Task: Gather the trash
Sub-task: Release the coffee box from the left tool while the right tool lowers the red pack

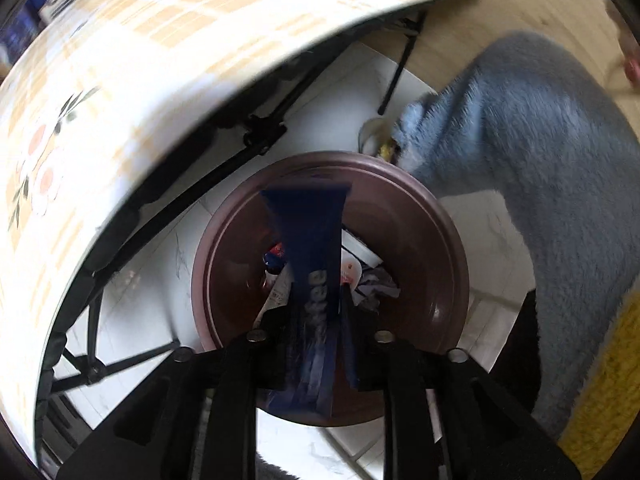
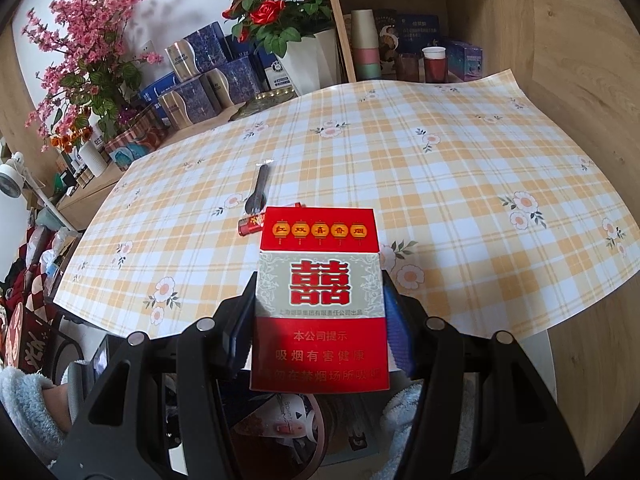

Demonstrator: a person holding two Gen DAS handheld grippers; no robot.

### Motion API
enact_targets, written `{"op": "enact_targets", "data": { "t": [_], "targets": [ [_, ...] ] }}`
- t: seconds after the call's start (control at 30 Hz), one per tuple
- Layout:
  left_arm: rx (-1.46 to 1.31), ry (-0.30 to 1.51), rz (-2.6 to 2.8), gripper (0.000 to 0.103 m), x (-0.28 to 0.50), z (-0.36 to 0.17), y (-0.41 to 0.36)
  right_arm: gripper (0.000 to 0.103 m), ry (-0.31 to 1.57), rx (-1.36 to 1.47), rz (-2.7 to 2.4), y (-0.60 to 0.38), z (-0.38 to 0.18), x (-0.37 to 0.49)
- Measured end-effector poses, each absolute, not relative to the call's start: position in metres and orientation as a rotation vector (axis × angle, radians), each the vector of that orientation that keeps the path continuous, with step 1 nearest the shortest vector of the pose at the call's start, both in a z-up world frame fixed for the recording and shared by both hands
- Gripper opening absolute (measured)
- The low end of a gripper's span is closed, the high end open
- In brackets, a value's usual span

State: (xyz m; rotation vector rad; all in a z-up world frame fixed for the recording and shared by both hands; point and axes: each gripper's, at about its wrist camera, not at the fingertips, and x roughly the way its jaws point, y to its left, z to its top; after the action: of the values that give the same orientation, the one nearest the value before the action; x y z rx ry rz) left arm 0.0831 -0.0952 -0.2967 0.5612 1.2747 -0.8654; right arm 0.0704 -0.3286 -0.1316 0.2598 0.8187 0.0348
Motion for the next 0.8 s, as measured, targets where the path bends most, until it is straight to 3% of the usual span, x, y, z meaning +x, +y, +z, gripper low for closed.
{"op": "enact_targets", "data": {
  "t": [0.07, 0.17, 0.3, 0.37, 0.8],
  "targets": [
    [0.524, 1.256, -0.859, 0.044, 0.084, -0.288, -0.093, 0.057, 0.823, 0.267, 0.042, -0.327, -0.135, 0.069],
    [0.492, 1.212, -0.864, 0.047, 0.081, -0.273, -0.09, 0.057, 0.826, 0.27, 0.058, -0.322, -0.14, 0.065],
    [0.426, 1.105, -0.83, 0.066, 0.071, -0.243, -0.077, 0.057, 0.821, 0.261, 0.103, -0.309, -0.15, 0.058],
    [0.4, 1.069, -0.791, 0.071, 0.068, -0.231, -0.069, 0.057, 0.823, 0.244, 0.123, -0.3, -0.155, 0.054],
    [0.213, 0.909, -0.486, 0.087, 0.053, -0.189, -0.009, 0.057, 0.889, 0.049, 0.34, -0.21, -0.194, 0.027]
  ]
}}
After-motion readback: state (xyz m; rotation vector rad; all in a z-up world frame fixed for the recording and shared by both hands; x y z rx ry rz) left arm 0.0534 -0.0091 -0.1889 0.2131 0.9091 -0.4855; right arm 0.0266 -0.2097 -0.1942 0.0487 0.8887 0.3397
